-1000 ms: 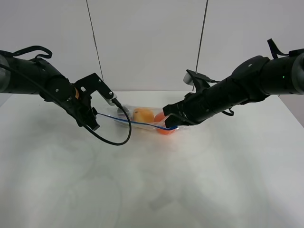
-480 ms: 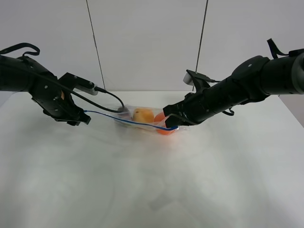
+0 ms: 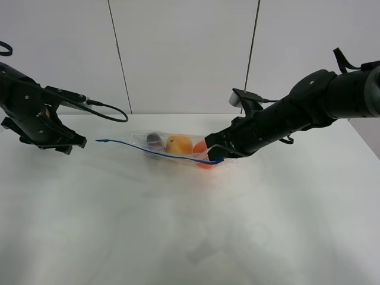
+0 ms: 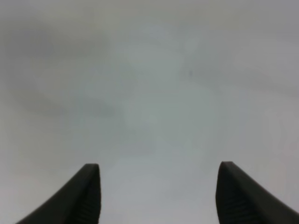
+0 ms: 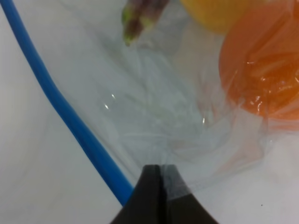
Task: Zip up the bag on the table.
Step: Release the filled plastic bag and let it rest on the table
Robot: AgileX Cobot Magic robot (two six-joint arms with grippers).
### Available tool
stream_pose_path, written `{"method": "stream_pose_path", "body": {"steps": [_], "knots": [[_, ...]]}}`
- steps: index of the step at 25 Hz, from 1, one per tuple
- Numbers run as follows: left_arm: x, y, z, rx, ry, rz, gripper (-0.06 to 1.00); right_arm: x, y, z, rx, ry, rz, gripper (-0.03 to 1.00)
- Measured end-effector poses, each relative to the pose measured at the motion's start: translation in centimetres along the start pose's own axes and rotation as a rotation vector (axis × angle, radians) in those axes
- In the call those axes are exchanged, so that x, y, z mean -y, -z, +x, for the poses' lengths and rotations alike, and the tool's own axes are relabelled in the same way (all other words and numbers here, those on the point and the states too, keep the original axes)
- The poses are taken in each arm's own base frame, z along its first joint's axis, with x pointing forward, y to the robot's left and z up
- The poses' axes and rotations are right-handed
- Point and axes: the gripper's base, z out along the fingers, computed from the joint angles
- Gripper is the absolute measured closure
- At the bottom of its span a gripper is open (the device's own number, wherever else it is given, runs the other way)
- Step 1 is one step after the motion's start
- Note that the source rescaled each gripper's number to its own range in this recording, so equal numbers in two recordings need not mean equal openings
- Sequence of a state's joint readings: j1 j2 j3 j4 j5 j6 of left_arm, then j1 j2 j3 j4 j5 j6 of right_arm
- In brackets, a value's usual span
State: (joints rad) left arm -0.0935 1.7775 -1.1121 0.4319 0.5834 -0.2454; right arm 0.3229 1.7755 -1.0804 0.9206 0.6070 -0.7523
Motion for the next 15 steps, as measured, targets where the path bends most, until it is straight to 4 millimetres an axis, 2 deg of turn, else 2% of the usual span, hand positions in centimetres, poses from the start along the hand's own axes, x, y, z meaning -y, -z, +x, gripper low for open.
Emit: {"method": "stream_pose_path", "body": {"steps": [7,15], "knots": [[-1.1,4.7,-0.9,0.142,0.056,0.006,0.14,0.0,0.0,0.0,-0.001,0.002,0.001,0.97],[-1.9,9.4,-0.7,0.242,0.118,0.078,0.14,0.0,0.0,0.0,0.000,0.002,0.002,0.97]]}}
